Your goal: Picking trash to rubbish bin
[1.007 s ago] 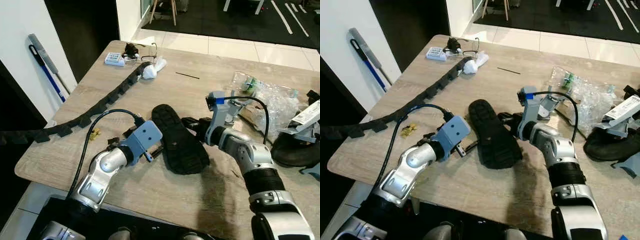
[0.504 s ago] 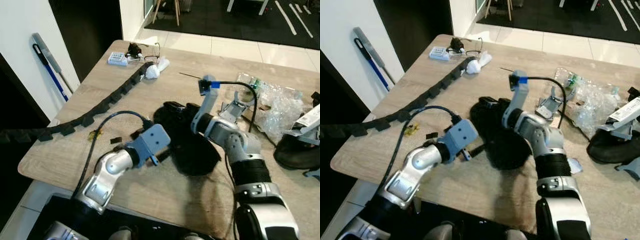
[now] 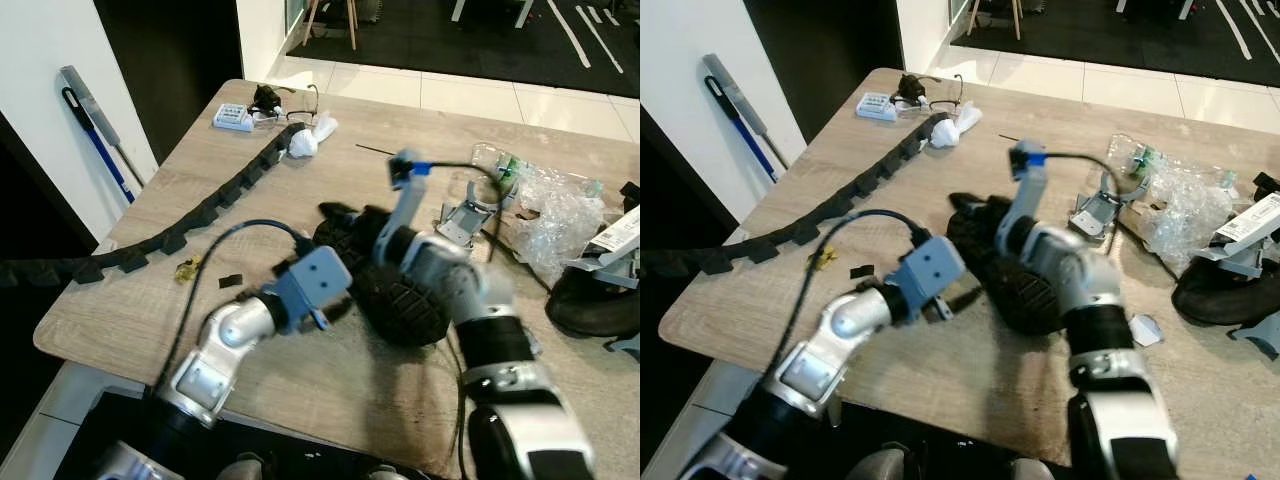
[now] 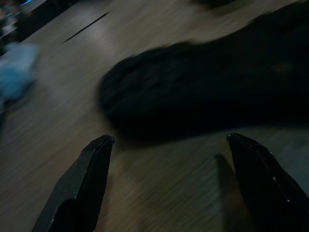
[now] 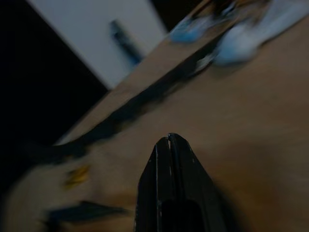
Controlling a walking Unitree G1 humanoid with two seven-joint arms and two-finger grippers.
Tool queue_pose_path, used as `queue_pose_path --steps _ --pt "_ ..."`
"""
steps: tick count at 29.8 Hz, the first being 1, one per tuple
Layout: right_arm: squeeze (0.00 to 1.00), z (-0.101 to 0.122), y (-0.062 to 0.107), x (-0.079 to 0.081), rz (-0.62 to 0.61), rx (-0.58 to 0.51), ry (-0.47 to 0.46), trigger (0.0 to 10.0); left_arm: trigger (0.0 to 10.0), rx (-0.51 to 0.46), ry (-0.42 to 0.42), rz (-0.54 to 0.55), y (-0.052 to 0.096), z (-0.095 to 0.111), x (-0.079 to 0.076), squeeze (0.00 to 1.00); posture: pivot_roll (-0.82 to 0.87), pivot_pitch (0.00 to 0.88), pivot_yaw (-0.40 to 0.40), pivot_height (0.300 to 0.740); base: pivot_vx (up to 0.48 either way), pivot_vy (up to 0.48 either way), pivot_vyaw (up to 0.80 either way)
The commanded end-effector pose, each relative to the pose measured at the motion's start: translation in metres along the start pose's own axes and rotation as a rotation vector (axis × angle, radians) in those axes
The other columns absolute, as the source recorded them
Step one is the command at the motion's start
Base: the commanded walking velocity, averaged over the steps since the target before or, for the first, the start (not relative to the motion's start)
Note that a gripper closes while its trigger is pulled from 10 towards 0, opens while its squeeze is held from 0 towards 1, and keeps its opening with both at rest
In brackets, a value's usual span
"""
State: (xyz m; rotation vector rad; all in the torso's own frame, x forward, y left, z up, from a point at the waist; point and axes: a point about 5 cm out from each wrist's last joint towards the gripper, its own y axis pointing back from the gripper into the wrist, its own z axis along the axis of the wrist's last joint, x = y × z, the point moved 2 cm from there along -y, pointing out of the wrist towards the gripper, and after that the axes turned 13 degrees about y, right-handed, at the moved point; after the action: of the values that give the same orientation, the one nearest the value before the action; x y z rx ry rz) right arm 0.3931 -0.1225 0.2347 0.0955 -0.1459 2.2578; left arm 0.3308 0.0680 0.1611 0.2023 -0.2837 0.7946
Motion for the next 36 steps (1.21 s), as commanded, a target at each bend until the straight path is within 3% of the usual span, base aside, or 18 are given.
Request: queue_pose_path --steps 1,2,3,4,6,10,11,13,21,26,30,32,35,36 --pt "0.00 -0.003 0.006 -0.014 -0.059 0.037 0.085 0.2 10.0 0.035 -0.015 0.019 0.004 -0.008 0.006 0.00 0.08 0.200 0.030 0.740 0.000 0.000 0.00" --pt "0.00 -0.002 0.010 -0.021 -0.086 0.062 0.146 0.2 10.0 0.040 -0.020 0.027 0.006 -0.009 0.010 0.00 0.08 0.200 0.030 0.740 0.000 0.000 0.00" --pt "0.00 -0.006 0.018 -0.032 -0.126 0.138 0.284 0.2 10.0 0.047 -0.023 0.034 0.008 -0.010 0.015 0.00 0.08 0.200 0.030 0.740 0.000 0.000 0.00" --pt "0.00 -0.006 0.018 -0.032 -0.126 0.138 0.284 0.2 10.0 0.047 -0.023 0.034 0.008 -0.010 0.015 0.00 0.08 0.200 0.030 0.740 0.000 0.000 0.00" --pt "0.00 -0.013 0.025 -0.039 -0.146 0.207 0.372 0.3 10.0 0.059 -0.024 0.030 0.009 -0.012 0.016 0.00 0.07 0.206 0.030 0.740 0.000 0.000 0.00" --pt "0.00 -0.022 0.031 -0.042 -0.145 0.249 0.347 0.5 10.0 0.120 0.004 0.039 0.011 -0.020 0.019 0.00 0.07 0.206 0.030 0.740 0.000 0.000 0.00" --pt "0.00 -0.025 0.033 -0.042 -0.139 0.260 0.334 1.3 10.0 0.145 0.025 0.039 0.012 -0.023 0.019 0.00 0.07 0.206 0.030 0.740 0.000 0.000 0.00" --pt "0.00 -0.035 0.036 -0.041 -0.133 0.295 0.350 1.8 10.0 0.198 0.059 0.011 0.013 -0.032 0.013 0.00 0.07 0.209 0.033 0.740 0.000 0.000 0.00" --pt "0.00 -0.051 0.034 -0.036 -0.101 0.343 0.389 2.4 10.0 0.234 0.069 -0.024 0.009 -0.035 -0.002 0.00 0.07 0.208 0.031 0.740 0.000 0.000 0.00" --pt "0.00 -0.062 0.030 -0.020 -0.025 0.369 0.341 3.6 10.0 0.220 0.096 -0.051 0.000 -0.028 -0.012 0.00 0.07 0.206 0.030 0.740 0.000 0.000 0.00" --pt "0.00 -0.064 0.027 -0.013 -0.007 0.344 0.257 3.5 10.0 0.204 0.113 -0.067 -0.004 -0.022 -0.018 0.00 0.07 0.202 0.030 0.740 0.000 0.000 0.00" --pt "0.00 -0.064 0.027 -0.013 -0.007 0.344 0.257 3.5 10.0 0.204 0.113 -0.067 -0.004 -0.022 -0.018 0.00 0.07 0.202 0.030 0.740 0.000 0.000 0.00" --pt "0.00 -0.054 0.027 -0.021 -0.045 0.295 0.239 3.3 10.0 0.196 0.116 -0.044 -0.004 -0.021 -0.016 0.00 0.07 0.197 0.029 0.740 0.000 0.000 0.00" --pt "0.00 -0.050 0.028 -0.023 -0.056 0.278 0.217 2.8 10.0 0.192 0.119 -0.029 -0.004 -0.020 -0.014 0.00 0.07 0.197 0.029 0.740 0.000 0.000 0.00"
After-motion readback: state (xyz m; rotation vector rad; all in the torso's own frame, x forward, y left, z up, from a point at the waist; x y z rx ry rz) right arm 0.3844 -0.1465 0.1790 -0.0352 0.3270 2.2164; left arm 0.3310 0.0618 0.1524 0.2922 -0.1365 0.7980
